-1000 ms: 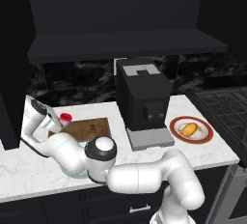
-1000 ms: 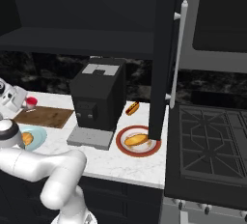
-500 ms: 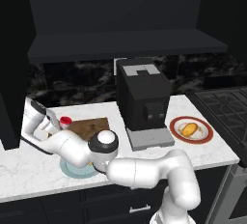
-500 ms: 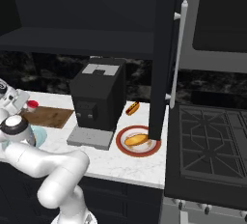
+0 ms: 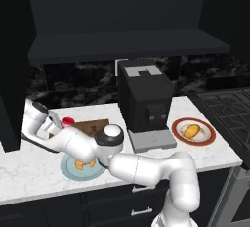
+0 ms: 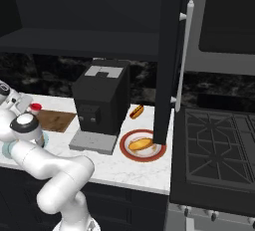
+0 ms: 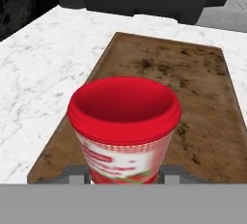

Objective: From the different types of pastries on the counter, select a croissant and place it on the cutting board. Then retrieve a jar of jam from the cabinet and place it alongside the croissant on the cutting board.

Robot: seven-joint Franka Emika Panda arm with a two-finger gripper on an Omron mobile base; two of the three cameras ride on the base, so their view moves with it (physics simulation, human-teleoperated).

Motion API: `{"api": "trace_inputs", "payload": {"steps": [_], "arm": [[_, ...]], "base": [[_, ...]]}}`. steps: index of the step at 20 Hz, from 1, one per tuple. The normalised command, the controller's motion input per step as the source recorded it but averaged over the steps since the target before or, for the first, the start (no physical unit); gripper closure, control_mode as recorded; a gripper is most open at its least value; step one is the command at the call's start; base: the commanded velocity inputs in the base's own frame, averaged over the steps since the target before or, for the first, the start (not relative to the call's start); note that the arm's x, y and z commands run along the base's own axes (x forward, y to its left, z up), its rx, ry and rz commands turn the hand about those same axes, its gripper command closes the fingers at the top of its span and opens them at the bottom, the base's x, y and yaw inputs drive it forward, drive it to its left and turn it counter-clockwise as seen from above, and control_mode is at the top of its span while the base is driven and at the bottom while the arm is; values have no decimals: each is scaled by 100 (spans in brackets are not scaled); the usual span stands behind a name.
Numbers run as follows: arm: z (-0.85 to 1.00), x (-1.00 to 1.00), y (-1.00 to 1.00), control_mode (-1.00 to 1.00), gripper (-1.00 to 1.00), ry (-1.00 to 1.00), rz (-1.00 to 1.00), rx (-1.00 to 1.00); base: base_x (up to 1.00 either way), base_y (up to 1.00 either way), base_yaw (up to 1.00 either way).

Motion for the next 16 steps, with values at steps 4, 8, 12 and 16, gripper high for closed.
{"api": "trace_inputs", "payload": {"steps": [4, 8, 12, 16], "arm": [[0, 0, -16, -100, 100, 1, 0, -8], [0, -11, -2, -100, 100, 0, 0, -7], [0, -16, 0, -100, 100, 0, 0, -4], [-1, -7, -1, -100, 100, 1, 0, -2]], "base": [[0, 0, 0], [0, 0, 0], [0, 0, 0], [0, 0, 0]]}}
